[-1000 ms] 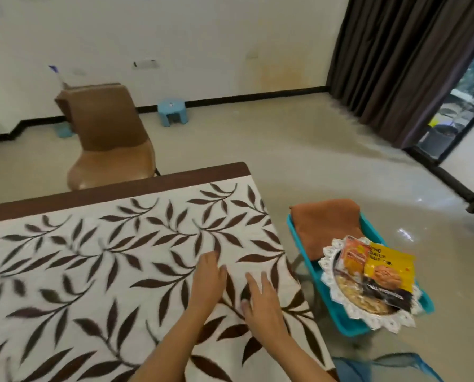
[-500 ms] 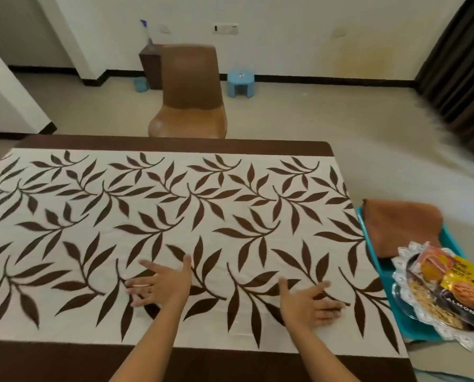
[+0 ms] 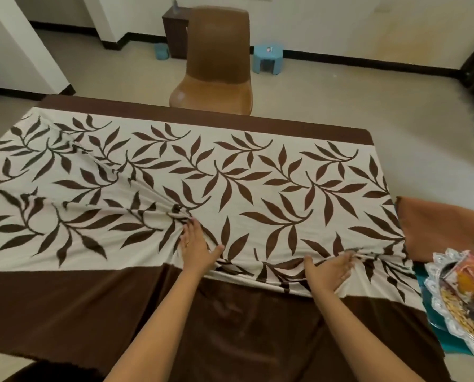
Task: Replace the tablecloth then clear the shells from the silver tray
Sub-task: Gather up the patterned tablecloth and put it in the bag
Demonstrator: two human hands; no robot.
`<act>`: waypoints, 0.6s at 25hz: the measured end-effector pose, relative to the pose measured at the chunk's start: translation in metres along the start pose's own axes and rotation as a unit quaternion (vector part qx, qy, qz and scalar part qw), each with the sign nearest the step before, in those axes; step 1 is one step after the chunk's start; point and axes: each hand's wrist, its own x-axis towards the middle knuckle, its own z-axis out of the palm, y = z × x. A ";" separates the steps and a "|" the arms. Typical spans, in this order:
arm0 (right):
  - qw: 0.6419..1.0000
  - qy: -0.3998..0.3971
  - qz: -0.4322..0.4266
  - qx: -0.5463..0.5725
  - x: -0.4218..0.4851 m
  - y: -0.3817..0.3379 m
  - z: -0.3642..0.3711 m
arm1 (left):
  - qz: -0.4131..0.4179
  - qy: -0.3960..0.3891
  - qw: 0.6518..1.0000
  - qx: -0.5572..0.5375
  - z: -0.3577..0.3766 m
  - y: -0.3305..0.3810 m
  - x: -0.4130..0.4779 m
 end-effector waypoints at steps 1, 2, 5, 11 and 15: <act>1.000 -0.008 -0.018 -0.002 0.003 -0.004 0.003 | 0.025 -0.021 0.999 0.011 -0.002 0.001 0.004; 0.999 -0.020 -0.038 -0.006 0.006 -0.007 0.006 | 0.049 -0.041 0.998 0.021 -0.004 0.005 0.008; 0.992 -0.074 -0.099 -0.003 0.012 -0.017 0.019 | 0.118 -0.114 0.985 0.045 -0.010 0.021 0.019; 0.961 -0.222 -0.163 -0.022 0.020 -0.049 0.040 | 0.325 -0.269 0.898 0.121 0.011 0.068 0.020; 0.924 -0.296 -0.225 -0.092 0.019 -0.067 0.051 | 0.390 -0.309 0.856 0.139 0.039 0.095 0.004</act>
